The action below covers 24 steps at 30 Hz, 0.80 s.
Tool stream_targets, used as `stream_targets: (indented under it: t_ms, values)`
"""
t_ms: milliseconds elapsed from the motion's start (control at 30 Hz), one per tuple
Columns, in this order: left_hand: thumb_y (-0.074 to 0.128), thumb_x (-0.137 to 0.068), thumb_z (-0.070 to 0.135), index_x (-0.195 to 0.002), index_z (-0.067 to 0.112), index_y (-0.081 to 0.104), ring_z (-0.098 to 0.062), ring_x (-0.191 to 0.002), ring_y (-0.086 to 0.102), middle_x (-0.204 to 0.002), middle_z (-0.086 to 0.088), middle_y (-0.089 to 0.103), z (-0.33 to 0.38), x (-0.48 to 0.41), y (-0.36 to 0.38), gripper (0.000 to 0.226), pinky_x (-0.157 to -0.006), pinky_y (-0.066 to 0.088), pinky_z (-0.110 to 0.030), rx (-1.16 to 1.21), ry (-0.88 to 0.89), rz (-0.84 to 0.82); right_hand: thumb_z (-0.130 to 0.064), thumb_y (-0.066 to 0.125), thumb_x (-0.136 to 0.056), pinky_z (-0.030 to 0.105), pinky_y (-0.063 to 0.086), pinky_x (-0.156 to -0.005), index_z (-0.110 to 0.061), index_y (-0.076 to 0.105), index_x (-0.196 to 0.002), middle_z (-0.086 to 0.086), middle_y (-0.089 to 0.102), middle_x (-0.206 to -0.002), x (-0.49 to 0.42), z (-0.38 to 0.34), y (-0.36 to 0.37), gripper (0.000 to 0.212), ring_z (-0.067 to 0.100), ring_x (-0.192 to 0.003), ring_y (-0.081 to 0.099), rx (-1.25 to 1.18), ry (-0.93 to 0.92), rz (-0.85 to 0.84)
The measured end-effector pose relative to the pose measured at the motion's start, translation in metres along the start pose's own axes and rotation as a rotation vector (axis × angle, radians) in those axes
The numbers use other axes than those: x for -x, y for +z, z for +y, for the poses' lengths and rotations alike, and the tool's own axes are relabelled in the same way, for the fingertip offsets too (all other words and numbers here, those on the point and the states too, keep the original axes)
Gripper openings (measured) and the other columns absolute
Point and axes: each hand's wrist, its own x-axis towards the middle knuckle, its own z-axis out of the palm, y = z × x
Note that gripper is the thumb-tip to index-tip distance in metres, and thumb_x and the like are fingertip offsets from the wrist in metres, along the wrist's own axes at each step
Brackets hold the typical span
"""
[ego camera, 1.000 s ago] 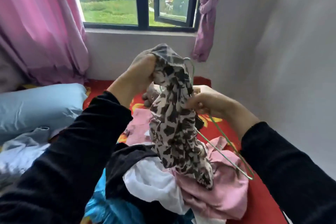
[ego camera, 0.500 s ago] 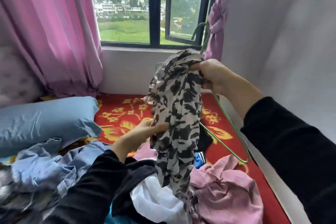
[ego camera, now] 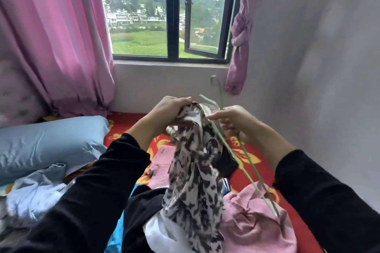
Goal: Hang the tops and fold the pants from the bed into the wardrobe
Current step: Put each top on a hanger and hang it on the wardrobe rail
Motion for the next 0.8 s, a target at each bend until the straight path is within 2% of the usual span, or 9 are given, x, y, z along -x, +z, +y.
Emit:
stream_targets:
  t_ms: [100, 200, 333, 467, 533, 600, 667, 733, 800]
  values:
    - [0.064, -0.089, 0.027, -0.086, 0.001, 0.072, -0.025, -0.071, 0.069, -0.080, -0.014, 0.073, -0.005, -0.005, 0.012, 0.027, -0.072, 0.055, -0.034, -0.034, -0.050, 0.059, -0.038, 0.082, -0.070, 0.023, 0.015, -0.046, -0.018, 0.068, -0.079, -0.004, 0.042, -0.062, 0.017, 0.022, 0.016, 0.026, 0.008, -0.049, 0.029, 0.022, 0.022, -0.128]
    - [0.064, -0.087, 0.032, -0.089, 0.002, 0.073, -0.025, -0.077, 0.070, -0.089, -0.015, 0.073, -0.003, -0.006, 0.011, 0.031, -0.076, 0.054, -0.037, -0.005, -0.077, 0.067, -0.015, 0.079, -0.076, 0.012, 0.037, -0.040, -0.013, 0.066, -0.072, -0.006, 0.065, -0.062, 0.020, 0.032, 0.021, 0.013, 0.003, -0.047, 0.058, 0.089, -0.034, -0.021]
    - [0.064, -0.085, 0.034, -0.087, 0.003, 0.073, -0.028, -0.075, 0.068, -0.085, -0.015, 0.072, 0.008, 0.000, -0.001, 0.032, -0.074, 0.055, -0.038, 0.005, -0.094, 0.032, -0.011, 0.075, -0.074, 0.016, 0.030, -0.037, -0.010, 0.061, -0.057, -0.006, 0.049, -0.048, 0.009, 0.040, 0.019, 0.022, 0.007, -0.040, 0.039, 0.257, -0.038, 0.133]
    - [0.050, -0.092, 0.026, -0.070, 0.002, 0.068, -0.028, -0.057, 0.068, -0.062, -0.008, 0.070, 0.015, 0.013, -0.021, 0.037, -0.067, 0.057, -0.036, -0.556, -0.139, 0.164, -0.001, 0.072, -0.075, 0.019, 0.039, -0.045, -0.005, 0.072, -0.067, -0.004, 0.059, -0.047, -0.001, 0.018, 0.007, 0.009, 0.002, -0.037, 0.046, 0.260, -0.145, 0.238]
    - [0.045, -0.088, 0.025, -0.073, 0.007, 0.067, -0.025, -0.064, 0.068, -0.069, -0.003, 0.071, 0.019, 0.023, -0.026, 0.032, -0.070, 0.053, -0.031, -0.953, -0.198, 0.210, 0.001, 0.068, -0.080, 0.013, 0.040, -0.045, -0.005, 0.075, -0.079, -0.006, 0.065, -0.053, 0.000, -0.008, 0.000, 0.010, -0.002, -0.041, 0.052, 0.289, -0.242, 0.211]
    - [0.045, -0.086, 0.023, -0.078, 0.011, 0.059, -0.025, -0.080, 0.059, -0.081, -0.003, 0.062, 0.018, 0.026, -0.030, 0.021, -0.072, 0.042, -0.029, -1.134, -0.141, 0.318, 0.000, 0.067, -0.082, 0.016, 0.051, -0.056, -0.005, 0.077, -0.089, 0.003, 0.073, -0.071, 0.001, -0.033, -0.005, 0.013, 0.005, -0.059, 0.064, 0.352, -0.326, 0.150]
    - [0.041, -0.085, 0.024, -0.070, 0.013, 0.062, -0.028, -0.090, 0.057, -0.083, -0.008, 0.063, 0.021, 0.023, -0.033, 0.027, -0.074, 0.040, -0.031, -1.043, 0.013, 0.368, 0.006, 0.064, -0.081, 0.019, 0.055, -0.062, -0.004, 0.076, -0.093, 0.005, 0.074, -0.074, 0.002, -0.051, -0.011, 0.020, 0.011, -0.066, 0.065, 0.344, -0.364, 0.114]
    - [0.042, -0.090, 0.023, -0.049, 0.021, 0.066, -0.020, -0.072, 0.062, -0.060, 0.003, 0.067, 0.027, 0.020, -0.037, 0.049, -0.066, 0.044, -0.030, -0.648, 0.097, 0.370, 0.009, 0.059, -0.080, 0.013, 0.044, -0.046, -0.004, 0.075, -0.089, -0.005, 0.066, -0.056, 0.006, -0.065, -0.022, 0.022, 0.004, -0.052, 0.054, 0.354, -0.351, 0.097]
    - [0.045, -0.096, 0.021, -0.040, 0.025, 0.065, -0.015, -0.057, 0.056, -0.040, 0.012, 0.057, 0.037, 0.023, -0.037, 0.060, -0.061, 0.048, -0.031, -0.306, 0.011, 0.332, 0.005, 0.061, -0.081, 0.016, 0.033, -0.043, -0.008, 0.074, -0.083, -0.011, 0.059, -0.050, 0.010, -0.075, -0.034, 0.019, 0.005, -0.051, 0.042, 0.413, -0.333, 0.068]
